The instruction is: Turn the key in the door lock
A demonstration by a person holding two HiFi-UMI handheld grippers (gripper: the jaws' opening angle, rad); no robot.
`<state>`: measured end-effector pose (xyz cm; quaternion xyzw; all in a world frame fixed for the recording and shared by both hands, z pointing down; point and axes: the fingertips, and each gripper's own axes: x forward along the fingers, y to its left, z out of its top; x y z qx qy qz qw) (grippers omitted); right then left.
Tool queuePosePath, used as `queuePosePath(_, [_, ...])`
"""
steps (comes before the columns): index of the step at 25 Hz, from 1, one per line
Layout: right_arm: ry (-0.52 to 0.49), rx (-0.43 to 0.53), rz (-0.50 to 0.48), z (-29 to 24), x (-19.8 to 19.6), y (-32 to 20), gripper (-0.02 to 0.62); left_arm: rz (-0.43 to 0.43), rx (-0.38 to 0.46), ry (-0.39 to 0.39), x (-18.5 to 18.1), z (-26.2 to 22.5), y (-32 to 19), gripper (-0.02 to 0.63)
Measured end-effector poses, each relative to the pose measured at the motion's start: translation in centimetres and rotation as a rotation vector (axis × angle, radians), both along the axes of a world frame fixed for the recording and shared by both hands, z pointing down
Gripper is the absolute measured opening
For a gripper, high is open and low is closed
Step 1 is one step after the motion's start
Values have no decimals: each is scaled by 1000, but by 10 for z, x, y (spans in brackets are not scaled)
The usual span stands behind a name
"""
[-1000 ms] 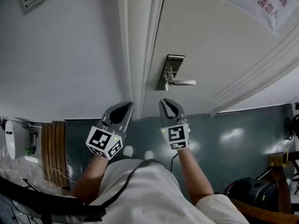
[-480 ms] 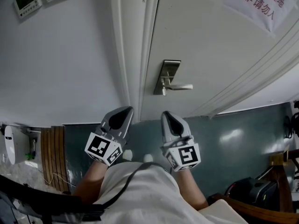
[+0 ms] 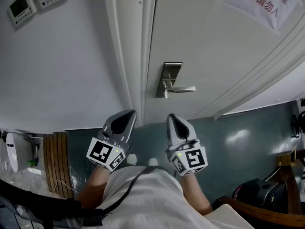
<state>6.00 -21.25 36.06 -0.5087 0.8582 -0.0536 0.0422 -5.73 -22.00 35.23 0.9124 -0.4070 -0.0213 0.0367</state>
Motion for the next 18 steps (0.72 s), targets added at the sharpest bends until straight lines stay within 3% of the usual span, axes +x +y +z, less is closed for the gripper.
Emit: queuePosePath(18, [35,-26,18,6,4,-11,8,-13,1,-2,-6,2,-12,5])
